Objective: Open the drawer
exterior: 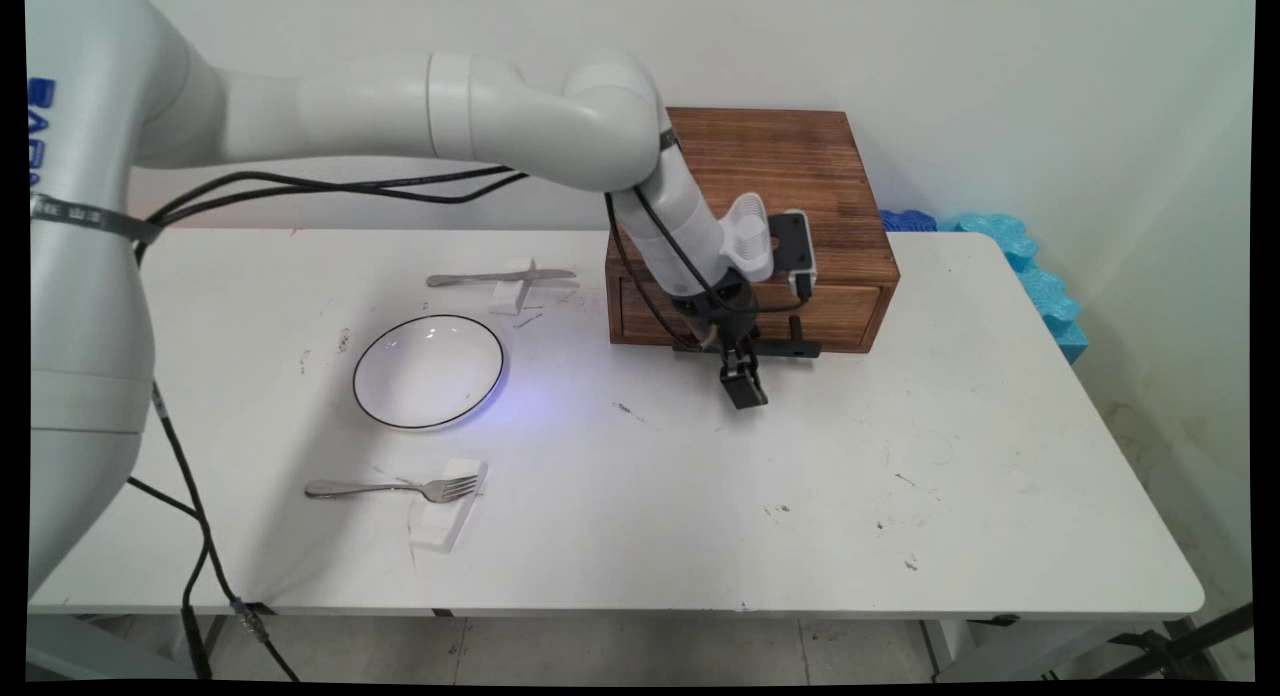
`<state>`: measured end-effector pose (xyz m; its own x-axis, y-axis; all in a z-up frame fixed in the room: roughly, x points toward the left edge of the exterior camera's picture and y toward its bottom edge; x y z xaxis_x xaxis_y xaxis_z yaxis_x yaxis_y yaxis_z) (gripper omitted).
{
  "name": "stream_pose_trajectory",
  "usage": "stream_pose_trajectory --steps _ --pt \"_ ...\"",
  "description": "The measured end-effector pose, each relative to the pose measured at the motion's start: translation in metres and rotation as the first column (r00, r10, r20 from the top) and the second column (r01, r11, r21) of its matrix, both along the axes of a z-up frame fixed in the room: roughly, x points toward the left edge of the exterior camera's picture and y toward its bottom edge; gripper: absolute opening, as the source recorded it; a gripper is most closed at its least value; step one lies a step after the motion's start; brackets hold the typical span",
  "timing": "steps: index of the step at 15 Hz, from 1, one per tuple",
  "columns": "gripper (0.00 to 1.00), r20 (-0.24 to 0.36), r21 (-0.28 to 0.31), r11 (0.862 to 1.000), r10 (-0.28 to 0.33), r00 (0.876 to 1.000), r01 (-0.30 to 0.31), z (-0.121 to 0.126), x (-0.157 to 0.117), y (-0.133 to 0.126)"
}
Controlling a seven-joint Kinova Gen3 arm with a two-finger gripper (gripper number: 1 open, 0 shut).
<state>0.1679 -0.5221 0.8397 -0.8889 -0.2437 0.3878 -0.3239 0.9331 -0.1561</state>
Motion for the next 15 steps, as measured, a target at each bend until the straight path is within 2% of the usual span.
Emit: stream_pose_trajectory --steps 8,15 --pt "1.00 0.022 0.001 1.000 -0.014 1.000 0.014 -0.024 -0.010 -0.009" --pt "1.00 0.020 0.013 1.000 -0.011 1.000 0.011 -0.030 -0.022 -0.008"
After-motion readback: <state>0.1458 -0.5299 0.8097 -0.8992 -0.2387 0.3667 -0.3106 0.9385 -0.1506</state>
